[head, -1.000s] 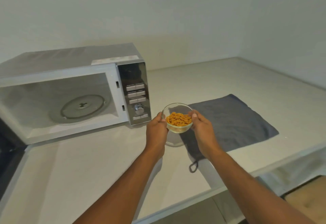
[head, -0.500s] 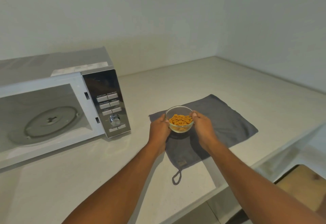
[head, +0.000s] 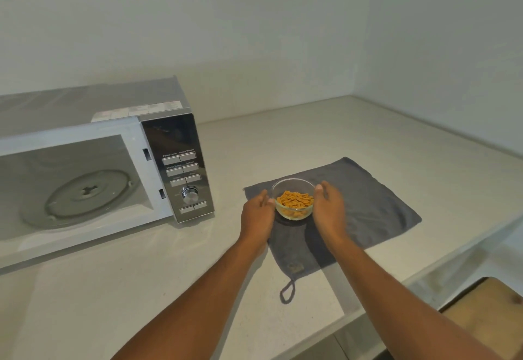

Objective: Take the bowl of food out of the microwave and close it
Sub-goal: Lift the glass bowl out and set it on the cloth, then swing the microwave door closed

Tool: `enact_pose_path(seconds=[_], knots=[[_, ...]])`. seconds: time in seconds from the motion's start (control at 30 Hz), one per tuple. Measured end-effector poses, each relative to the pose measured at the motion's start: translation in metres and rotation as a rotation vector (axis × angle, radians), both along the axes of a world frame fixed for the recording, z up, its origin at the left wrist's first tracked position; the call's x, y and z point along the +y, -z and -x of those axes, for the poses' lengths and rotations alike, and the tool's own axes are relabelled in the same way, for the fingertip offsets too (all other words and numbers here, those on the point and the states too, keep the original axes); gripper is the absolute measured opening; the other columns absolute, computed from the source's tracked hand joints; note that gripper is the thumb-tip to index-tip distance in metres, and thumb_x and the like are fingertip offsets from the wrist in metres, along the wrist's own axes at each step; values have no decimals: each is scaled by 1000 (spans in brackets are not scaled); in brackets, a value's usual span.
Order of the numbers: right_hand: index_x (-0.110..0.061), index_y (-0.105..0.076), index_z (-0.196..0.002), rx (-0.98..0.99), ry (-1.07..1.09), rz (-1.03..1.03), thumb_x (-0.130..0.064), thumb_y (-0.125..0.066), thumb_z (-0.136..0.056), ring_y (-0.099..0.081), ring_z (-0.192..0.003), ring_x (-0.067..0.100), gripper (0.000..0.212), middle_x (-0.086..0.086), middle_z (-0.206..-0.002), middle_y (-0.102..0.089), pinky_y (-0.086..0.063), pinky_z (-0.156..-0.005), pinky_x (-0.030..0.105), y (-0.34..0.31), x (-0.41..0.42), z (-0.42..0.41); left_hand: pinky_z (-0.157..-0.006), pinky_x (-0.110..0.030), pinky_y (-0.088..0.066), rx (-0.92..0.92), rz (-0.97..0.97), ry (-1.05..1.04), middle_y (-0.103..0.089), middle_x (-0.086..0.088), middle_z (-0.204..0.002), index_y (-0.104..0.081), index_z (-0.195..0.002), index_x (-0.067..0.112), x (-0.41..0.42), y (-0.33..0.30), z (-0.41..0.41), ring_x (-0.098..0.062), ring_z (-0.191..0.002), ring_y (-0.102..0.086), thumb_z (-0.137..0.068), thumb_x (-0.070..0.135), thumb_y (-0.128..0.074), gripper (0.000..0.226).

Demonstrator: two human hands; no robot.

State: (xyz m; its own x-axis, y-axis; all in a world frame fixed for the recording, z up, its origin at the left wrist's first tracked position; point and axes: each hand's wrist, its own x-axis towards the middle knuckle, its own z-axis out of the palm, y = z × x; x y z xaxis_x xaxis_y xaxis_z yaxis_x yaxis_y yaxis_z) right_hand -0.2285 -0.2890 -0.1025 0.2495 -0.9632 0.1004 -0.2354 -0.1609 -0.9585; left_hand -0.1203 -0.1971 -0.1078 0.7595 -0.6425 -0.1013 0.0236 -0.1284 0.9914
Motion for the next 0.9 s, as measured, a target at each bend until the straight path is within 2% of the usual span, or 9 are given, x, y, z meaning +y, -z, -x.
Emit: enact_pose_path(seconds=[0.07,0.17,0.23,0.3,0.43,0.5,0.7,0.83,0.9], knots=[[-15,-57,-126,-61,28,227,-30,-42,-101,-54,-117,15,32,0,-125,-58,-47,-101,37,-7,19,0,-101,-44,-51,-21,26,-81,-65,-6,-130,-61,-132,11,15,-3,1,-23,-119,-61,-98,16,-54,35],[-24,-60,-106,-115,-109,368,-29,-44,-101,-57,-93,3,18,-13,-98,-60,-49,-78,23,-15,51,-9,-82,-33,-60,-43,118,-132,-76,-8,-94,-71,-106,7,47,-9,3,-19,-87,-72,-98,8,-52,21],[-23,-61,-98,-105,-228,401,-28,-44,-100,-58,-84,4,17,-10,-90,-62,-45,-70,19,-17,73,-21,-68,-27,-59,-107,138,-169,-76,-6,-83,-71,-95,12,74,-14,1,-13,-74,-71,-98,9,-52,20],[-20,-62,-94,-96,-340,465,-21,-47,-99,-58,-86,7,15,-4,-91,-65,-45,-73,20,-15,95,-37,-66,-28,-57,-151,136,-213,-76,-4,-81,-70,-91,17,102,-17,-5,-9,-69,-70,-97,10,-54,19],[-15,-66,-102,-57,-546,499,-14,-47,-99,-59,-98,13,19,0,-105,-67,-47,-87,26,-8,146,-67,-66,-26,-57,-197,110,-327,-76,2,-83,-71,-90,20,164,-22,-21,-5,-71,-70,-97,14,-56,18],[-18,-65,-107,-41,-635,498,-19,-45,-100,-58,-100,9,21,-4,-108,-66,-45,-87,21,-8,176,-81,-66,-28,-57,-218,104,-395,-76,4,-83,-72,-87,19,198,-24,-29,-5,-73,-71,-97,14,-56,19],[-17,-66,-109,-133,-832,543,-17,-46,-99,-56,-105,4,22,-4,-112,-66,-37,-90,6,-27,271,-112,-86,-40,-58,-247,120,-553,-75,8,-90,-71,-94,24,303,-37,-45,-10,-87,-70,-96,17,-56,16],[-16,-66,-115,-181,-914,547,-18,-48,-99,-57,-109,4,24,-4,-118,-66,-44,-95,17,-48,329,-129,-96,-39,-53,-291,98,-615,-67,10,-115,-62,-118,29,365,-46,-42,-10,-106,-64,-98,24,-55,22],[-15,-65,-118,-207,-947,557,-17,-49,-99,-58,-112,6,25,-3,-121,-66,-47,-97,25,-64,357,-136,-95,-31,-49,-303,90,-624,-59,14,-127,-53,-130,33,391,-51,-36,-1,-110,-58,-99,28,-54,32]])
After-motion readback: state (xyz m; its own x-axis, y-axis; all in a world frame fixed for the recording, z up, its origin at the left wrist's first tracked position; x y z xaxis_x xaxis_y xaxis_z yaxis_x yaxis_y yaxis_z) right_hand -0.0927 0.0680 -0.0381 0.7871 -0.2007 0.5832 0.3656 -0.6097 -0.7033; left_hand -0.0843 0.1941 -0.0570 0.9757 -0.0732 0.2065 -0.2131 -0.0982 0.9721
